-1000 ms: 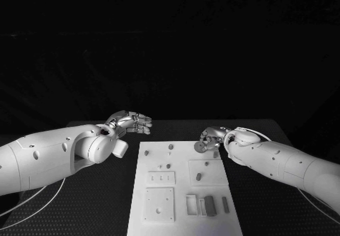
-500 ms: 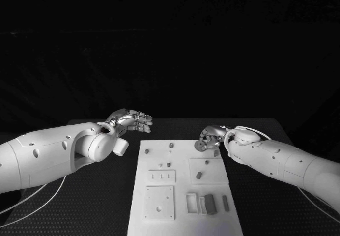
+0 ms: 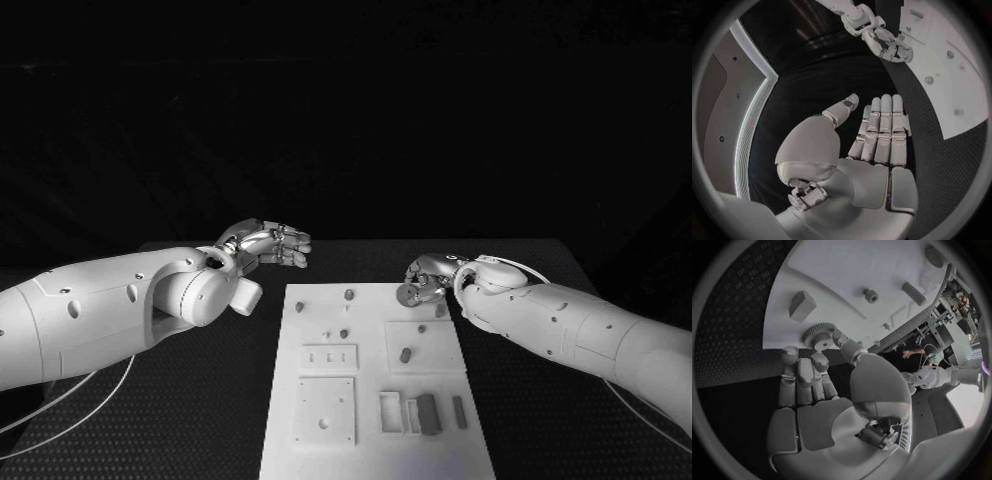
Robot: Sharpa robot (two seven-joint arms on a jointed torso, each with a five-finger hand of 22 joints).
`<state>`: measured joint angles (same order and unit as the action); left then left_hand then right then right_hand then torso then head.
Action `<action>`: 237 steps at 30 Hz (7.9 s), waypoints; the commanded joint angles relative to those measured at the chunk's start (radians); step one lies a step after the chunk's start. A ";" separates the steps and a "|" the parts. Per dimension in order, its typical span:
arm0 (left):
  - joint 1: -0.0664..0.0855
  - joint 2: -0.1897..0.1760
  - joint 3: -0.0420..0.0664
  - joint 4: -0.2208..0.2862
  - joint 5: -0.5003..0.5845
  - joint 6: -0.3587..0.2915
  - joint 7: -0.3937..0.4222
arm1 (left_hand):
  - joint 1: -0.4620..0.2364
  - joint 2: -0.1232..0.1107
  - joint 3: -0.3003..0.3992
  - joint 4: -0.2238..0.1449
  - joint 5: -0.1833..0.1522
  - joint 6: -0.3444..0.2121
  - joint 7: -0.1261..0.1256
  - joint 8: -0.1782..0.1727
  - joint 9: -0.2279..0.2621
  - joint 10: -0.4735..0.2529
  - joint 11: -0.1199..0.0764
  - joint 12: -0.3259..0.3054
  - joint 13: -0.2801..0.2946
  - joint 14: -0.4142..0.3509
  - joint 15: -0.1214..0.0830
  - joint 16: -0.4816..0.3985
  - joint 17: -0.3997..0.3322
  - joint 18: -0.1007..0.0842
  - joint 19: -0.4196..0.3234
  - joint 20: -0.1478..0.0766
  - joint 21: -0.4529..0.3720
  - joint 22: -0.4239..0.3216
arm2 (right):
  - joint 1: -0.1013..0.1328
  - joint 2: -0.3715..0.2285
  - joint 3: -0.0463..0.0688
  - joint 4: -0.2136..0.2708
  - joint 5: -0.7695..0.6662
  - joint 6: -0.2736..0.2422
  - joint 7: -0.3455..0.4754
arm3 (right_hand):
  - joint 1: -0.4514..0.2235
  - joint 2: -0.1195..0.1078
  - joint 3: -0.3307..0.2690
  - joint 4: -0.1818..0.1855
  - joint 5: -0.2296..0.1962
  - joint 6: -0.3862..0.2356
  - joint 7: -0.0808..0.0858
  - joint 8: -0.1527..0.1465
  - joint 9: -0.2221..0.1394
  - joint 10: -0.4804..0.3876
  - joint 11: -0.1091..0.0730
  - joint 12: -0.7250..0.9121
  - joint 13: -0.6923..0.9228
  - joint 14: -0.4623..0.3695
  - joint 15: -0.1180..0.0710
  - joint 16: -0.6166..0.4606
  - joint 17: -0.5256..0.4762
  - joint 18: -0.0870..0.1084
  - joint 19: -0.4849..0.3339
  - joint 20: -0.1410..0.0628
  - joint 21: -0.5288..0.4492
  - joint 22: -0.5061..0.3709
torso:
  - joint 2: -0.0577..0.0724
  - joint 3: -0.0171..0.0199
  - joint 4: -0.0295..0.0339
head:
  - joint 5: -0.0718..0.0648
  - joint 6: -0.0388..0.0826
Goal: Assemble the parts on the task board
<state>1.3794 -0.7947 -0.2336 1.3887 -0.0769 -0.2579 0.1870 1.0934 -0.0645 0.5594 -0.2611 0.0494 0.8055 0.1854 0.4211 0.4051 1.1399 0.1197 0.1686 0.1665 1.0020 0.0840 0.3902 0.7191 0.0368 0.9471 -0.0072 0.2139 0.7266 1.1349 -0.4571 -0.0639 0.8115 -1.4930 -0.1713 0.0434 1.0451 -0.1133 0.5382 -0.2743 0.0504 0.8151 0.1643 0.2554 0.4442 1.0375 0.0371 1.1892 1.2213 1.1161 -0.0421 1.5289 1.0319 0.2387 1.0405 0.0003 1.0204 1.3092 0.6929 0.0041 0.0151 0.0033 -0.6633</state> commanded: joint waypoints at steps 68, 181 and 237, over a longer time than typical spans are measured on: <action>0.009 -0.013 0.002 0.014 -0.019 -0.001 0.010 | -0.004 -0.001 -0.001 0.007 0.001 -0.005 0.002 -0.007 0.003 0.004 0.005 -0.007 0.003 0.004 0.005 -0.010 0.007 -0.008 -0.003 -0.003 -0.008 0.003 | 0.003 -0.045 -0.021 0.238 -0.368 -0.191 -0.149 | 0.052 0.062 0.017 -0.013 0.000 0.137 -0.037 0.062 0.020 -0.024 -0.019 0.046 -0.098 0.030 -0.043 0.028 -0.032 0.023 0.010 -0.008 0.007 0.009 | -0.002 -0.0008 -0.0004 | 0.003 0.012; 0.017 -0.007 -0.005 -0.019 -0.020 0.024 0.017 | -0.001 -0.001 -0.002 0.005 0.001 0.003 -0.002 -0.004 0.007 0.016 0.001 -0.011 0.010 0.011 0.004 -0.022 0.023 -0.008 0.000 -0.004 -0.012 0.009 | -0.012 -0.285 0.010 0.283 0.112 -0.130 0.158 | 0.045 -0.029 0.028 -0.004 0.000 0.029 0.007 0.010 -0.003 -0.094 0.023 0.042 -0.167 -0.066 -0.002 0.020 -0.113 0.023 -0.026 0.017 -0.031 0.011 | -0.025 0.0293 -0.0705 | 0.034 0.030; 0.012 -0.009 -0.005 -0.014 -0.024 0.029 0.013 | -0.004 -0.001 -0.003 0.005 0.001 -0.001 0.001 -0.008 0.007 0.015 0.002 -0.015 0.011 0.010 0.005 -0.029 0.028 -0.008 -0.001 -0.003 -0.015 0.010 | -0.120 -0.146 0.000 0.126 0.298 -0.194 0.105 | 0.015 0.050 0.024 0.008 0.000 0.094 -0.017 0.054 0.017 -0.082 0.000 0.074 -0.194 -0.058 -0.023 0.042 -0.124 0.023 -0.015 0.009 -0.020 0.016 | -0.023 0.0318 -0.0657 | 0.035 -0.001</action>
<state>1.3907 -0.8045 -0.2391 1.3710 -0.0975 -0.2425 0.1891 1.0934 -0.0645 0.5572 -0.2589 0.0494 0.8046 0.1863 0.4174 0.4112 1.1472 0.1196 0.1576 0.1766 1.0075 0.0895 0.3669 0.7452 0.0364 0.9471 -0.0073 0.2021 0.7354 1.0164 -0.6050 -0.0638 0.9384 -1.1751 -0.3949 0.1419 1.0581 -0.0732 0.5632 -0.2609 0.0495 0.8365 0.1425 0.3049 0.4604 1.0257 0.0392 1.2582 1.0280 1.0598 -0.0571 1.5681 0.9082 0.2462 1.0225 0.0124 0.9947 1.3092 0.6703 0.0356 -0.0503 0.0374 -0.6634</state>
